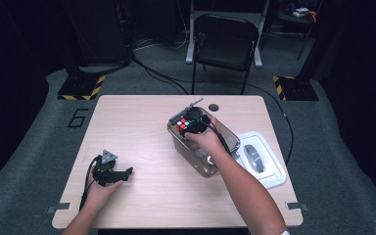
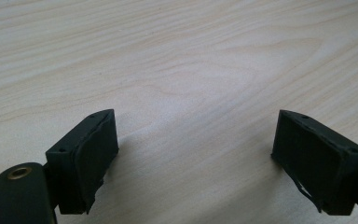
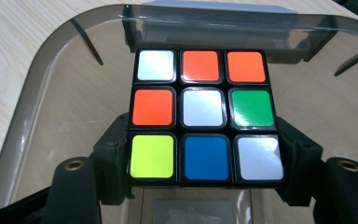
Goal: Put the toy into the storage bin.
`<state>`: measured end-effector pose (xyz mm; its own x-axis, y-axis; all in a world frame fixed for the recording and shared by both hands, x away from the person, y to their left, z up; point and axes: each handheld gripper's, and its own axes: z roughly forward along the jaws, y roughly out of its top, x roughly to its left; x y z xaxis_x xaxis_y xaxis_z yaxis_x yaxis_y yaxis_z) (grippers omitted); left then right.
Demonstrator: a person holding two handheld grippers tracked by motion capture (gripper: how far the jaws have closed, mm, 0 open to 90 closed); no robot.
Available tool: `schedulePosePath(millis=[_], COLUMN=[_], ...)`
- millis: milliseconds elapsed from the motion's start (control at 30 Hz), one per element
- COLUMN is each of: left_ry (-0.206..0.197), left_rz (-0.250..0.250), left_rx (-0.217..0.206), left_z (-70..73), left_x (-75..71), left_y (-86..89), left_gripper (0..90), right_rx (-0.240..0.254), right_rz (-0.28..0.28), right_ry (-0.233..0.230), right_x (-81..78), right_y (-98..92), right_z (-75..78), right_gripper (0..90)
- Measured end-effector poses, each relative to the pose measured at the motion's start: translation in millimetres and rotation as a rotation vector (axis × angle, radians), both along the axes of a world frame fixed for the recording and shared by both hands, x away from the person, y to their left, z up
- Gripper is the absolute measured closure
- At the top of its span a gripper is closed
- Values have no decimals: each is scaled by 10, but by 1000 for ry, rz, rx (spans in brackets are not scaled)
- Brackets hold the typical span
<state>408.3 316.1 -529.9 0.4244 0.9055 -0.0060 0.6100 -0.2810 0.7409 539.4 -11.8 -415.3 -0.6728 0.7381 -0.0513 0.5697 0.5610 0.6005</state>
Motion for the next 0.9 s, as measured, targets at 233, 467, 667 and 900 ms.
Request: schedulePosePath(millis=[233, 467, 667, 900], left_ry=[0, 0, 0, 0], left_rz=[0, 0, 0, 0], left_rx=[0, 0, 0, -1], left_z=[0, 0, 0, 0], left_x=[-1, 0, -1, -1], left_y=[0, 0, -1, -1], left_gripper=[137, 137, 137, 137], right_rx=[-14, -11, -11, -17], right_rz=[4, -16, -26, -26], right_ry=[16, 38, 40, 52], right_x=[30, 53, 64, 75], right_y=[29, 43, 54, 65], right_z=[-66, -116, -139, -183], right_gripper=[337, 337, 337, 337])
